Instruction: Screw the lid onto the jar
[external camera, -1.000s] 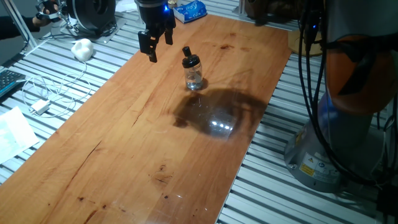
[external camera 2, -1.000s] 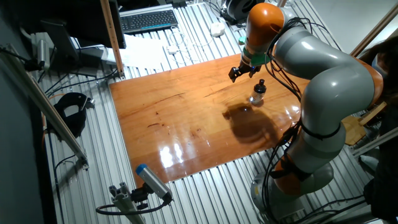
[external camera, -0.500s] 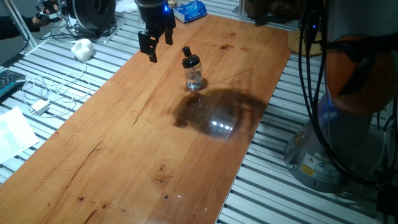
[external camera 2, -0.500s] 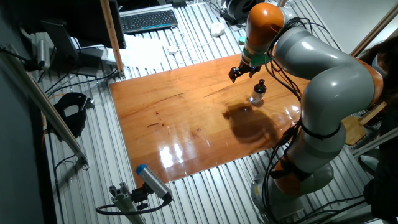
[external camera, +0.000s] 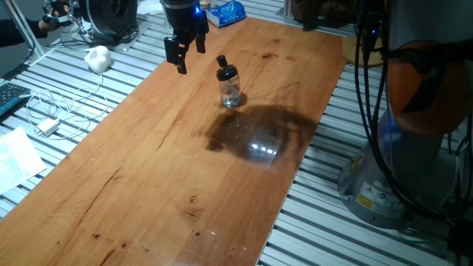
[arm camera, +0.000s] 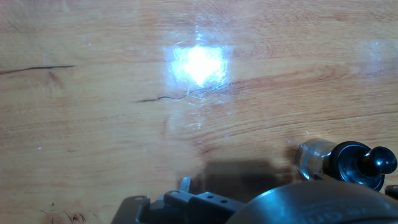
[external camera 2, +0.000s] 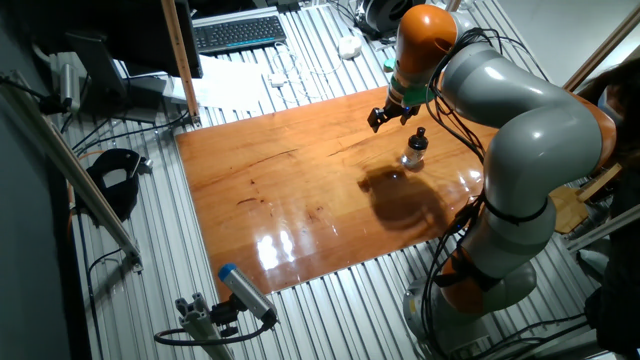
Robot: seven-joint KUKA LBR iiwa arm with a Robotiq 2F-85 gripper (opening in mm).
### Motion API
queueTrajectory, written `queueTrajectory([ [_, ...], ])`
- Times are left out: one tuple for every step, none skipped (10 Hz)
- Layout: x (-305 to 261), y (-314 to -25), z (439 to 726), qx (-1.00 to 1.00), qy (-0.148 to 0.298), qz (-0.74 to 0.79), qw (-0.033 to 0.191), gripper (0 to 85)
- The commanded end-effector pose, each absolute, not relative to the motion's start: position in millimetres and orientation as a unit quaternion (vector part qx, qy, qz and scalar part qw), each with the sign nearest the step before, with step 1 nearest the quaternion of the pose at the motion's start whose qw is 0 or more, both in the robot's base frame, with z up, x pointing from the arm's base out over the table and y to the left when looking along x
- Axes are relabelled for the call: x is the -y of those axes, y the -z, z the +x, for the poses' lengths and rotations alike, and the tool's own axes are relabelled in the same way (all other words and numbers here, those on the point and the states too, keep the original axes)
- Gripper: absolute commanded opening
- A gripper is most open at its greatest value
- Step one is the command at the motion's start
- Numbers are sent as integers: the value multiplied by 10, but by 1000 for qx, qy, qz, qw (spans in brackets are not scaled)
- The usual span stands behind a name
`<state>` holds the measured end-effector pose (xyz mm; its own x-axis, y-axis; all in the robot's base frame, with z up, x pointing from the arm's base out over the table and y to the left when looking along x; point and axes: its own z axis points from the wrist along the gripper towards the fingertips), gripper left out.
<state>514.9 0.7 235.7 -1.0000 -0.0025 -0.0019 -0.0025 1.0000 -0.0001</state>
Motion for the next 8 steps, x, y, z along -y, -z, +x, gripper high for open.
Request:
queueTrajectory([
  [-7, -2357, 5149, -996, 5, -49, -80, 0],
  [-8, -2359, 5150, -995, 5, -51, -81, 0],
  [-8, -2359, 5151, -995, 5, -52, -81, 0],
  [-8, -2359, 5150, -995, 5, -52, -81, 0],
  [-8, -2359, 5150, -995, 5, -52, -81, 0],
  [-8, -2358, 5150, -995, 5, -52, -81, 0],
  [-8, -2359, 5150, -995, 5, -52, -81, 0],
  [-8, -2359, 5150, -995, 5, -52, -81, 0],
])
